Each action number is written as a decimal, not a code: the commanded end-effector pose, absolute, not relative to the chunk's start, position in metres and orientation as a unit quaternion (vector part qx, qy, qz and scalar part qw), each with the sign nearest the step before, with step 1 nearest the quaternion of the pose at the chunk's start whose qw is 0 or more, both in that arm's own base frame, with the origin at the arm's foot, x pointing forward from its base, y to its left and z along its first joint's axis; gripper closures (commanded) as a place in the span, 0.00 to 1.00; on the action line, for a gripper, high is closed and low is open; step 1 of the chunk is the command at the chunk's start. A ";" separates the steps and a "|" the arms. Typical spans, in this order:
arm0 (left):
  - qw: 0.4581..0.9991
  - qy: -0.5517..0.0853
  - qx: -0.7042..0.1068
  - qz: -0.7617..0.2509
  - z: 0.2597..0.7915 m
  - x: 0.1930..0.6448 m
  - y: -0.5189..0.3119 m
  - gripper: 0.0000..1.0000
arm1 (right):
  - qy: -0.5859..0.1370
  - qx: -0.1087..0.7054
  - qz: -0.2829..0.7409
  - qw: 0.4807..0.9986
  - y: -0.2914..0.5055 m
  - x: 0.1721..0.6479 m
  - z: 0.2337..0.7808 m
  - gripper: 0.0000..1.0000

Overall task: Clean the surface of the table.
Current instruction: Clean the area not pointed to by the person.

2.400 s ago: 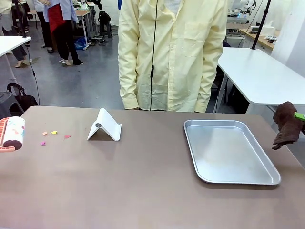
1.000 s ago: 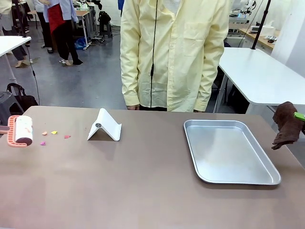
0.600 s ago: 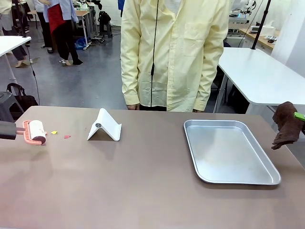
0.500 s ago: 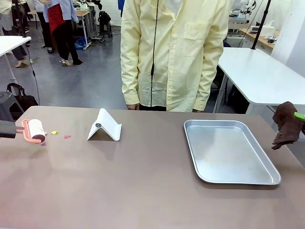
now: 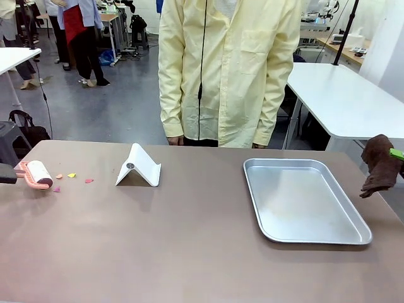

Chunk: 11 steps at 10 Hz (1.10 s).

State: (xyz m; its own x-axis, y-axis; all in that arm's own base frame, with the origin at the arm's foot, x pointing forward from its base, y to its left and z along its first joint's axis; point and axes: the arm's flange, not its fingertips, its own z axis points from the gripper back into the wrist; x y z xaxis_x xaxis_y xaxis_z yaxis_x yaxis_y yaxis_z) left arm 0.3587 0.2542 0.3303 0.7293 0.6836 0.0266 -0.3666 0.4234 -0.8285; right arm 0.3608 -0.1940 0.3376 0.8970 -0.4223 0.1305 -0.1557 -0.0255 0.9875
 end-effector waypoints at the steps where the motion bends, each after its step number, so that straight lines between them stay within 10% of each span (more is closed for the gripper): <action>1: 0.826 -0.193 -0.425 0.315 0.320 0.370 0.248 0.78 | -0.205 0.711 -0.096 0.666 -0.195 0.359 0.341 0.91; 11: 0.857 -0.139 -0.418 0.267 0.306 0.390 0.221 0.78 | -0.205 0.711 -0.096 0.666 -0.195 0.359 0.341 0.91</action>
State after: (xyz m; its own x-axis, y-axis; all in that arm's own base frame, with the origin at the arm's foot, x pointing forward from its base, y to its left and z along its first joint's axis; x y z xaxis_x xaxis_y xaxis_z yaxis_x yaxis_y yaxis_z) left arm 0.3884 0.2315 0.3189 0.7870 0.6167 0.0181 -0.3424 0.4610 -0.8187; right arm 0.3608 -0.1941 0.3377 0.8970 -0.4223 0.1306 -0.1557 -0.0255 0.9875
